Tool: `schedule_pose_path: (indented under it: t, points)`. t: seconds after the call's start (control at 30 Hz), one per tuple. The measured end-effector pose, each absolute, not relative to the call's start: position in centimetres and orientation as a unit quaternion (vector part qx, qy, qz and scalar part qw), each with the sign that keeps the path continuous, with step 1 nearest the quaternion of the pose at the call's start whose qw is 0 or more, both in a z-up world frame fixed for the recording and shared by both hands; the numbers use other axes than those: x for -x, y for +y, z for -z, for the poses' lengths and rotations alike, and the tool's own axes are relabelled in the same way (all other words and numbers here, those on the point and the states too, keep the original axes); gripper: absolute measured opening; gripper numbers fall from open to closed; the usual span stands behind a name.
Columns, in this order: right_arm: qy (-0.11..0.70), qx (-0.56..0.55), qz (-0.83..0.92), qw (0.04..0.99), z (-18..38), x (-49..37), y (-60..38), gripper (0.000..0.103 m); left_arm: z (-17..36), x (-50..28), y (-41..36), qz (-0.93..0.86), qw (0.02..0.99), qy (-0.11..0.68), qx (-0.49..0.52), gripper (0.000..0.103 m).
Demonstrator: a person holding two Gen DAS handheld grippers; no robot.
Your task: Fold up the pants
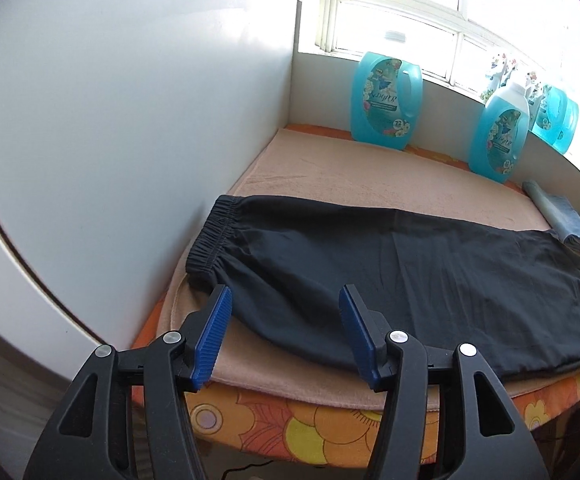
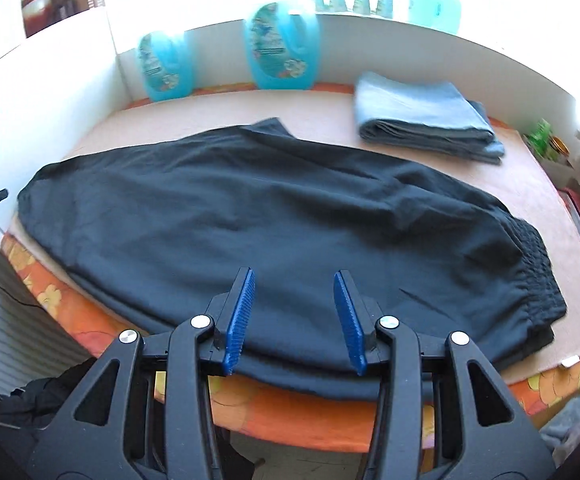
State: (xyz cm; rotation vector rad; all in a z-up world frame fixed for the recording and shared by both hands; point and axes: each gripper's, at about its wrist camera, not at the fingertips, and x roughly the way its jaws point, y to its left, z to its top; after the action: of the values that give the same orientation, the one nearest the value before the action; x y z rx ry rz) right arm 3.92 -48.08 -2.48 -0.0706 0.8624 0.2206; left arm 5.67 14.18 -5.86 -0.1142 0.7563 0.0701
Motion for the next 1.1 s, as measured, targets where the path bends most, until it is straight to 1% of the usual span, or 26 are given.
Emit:
schedule_pose_path:
  t: [0.23,0.47,0.63,0.77,0.93,1.1]
  points:
    - [0.396,0.083,-0.241,0.882,0.9,-6.7,-37.2,0.043,8.1,-3.8,16.6,-0.069,0.92,0.368,0.113,0.055]
    - [0.381,0.147,-0.332,0.851,0.7,-11.3,-27.6,0.043,9.3,-3.6,17.0,-0.079,0.918,0.358,0.15,0.055]
    - [0.386,0.171,-0.403,0.812,0.8,-16.0,-21.0,0.043,9.3,-3.7,17.3,-0.077,0.916,0.346,0.187,0.055]
    - [0.392,0.199,-0.456,0.774,1.0,-20.0,-14.8,0.043,9.3,-4.5,16.9,-0.074,0.916,0.344,0.19,0.055]
    - [0.418,0.226,-0.511,0.716,2.8,-24.7,-6.5,0.044,9.6,-5.5,17.4,-0.083,0.915,0.341,0.2,0.055]
    - [0.453,0.237,-0.546,0.663,6.2,-28.7,1.0,0.044,10.2,-6.3,18.1,-0.089,0.909,0.349,0.21,0.055]
